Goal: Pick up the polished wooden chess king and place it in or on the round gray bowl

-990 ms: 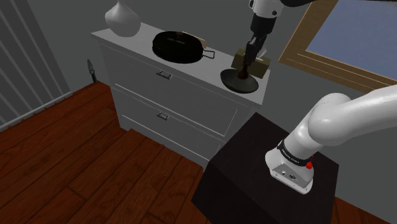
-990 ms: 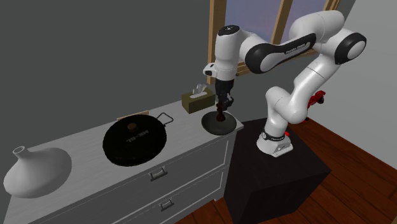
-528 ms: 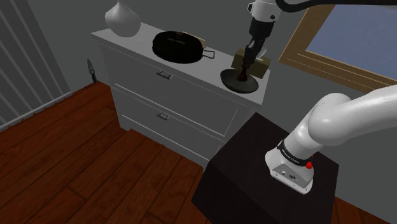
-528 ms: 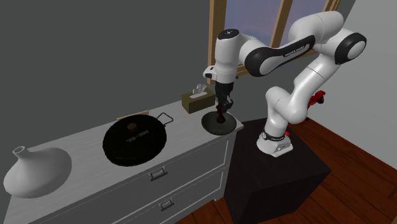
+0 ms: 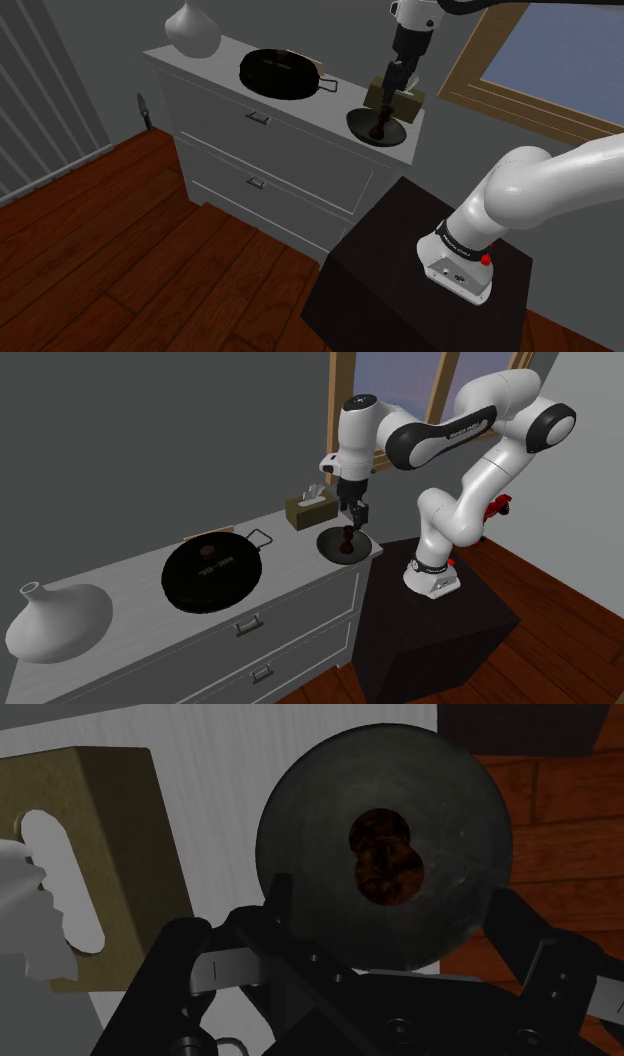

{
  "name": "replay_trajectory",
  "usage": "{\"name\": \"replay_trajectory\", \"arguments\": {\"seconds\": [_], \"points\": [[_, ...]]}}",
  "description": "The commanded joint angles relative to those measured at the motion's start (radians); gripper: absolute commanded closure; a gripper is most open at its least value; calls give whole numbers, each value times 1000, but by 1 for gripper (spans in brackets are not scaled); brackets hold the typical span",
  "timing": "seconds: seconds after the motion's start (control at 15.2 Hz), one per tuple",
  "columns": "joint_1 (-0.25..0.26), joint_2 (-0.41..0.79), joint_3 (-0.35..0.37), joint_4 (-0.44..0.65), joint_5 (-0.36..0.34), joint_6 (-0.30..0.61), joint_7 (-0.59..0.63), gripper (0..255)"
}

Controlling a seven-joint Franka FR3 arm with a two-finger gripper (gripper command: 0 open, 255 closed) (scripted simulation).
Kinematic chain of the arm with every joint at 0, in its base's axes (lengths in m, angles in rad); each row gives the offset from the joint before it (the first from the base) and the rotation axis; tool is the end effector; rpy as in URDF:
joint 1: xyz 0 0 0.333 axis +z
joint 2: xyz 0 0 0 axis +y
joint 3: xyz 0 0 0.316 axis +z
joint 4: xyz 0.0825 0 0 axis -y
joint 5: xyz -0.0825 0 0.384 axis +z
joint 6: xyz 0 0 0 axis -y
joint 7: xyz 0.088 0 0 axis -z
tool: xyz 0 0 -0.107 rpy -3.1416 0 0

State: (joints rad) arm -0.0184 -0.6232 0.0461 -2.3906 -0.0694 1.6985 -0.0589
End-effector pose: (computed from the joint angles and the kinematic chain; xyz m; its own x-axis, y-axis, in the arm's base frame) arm 0.3558 0.0055 0.5310 0.9936 0.0845 -0.0753 0.0912 -0.9917 0.0905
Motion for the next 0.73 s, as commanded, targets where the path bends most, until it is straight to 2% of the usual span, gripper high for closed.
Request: {"name": "replay_trajectory", "arguments": {"seconds": [0.0,0.13,0.66], "points": [[0,9,2,56,1,-47,-1,0],[1,21,6,124,3,-104,-1,0],[1,21,6,124,3,-104,-1,0]]}}
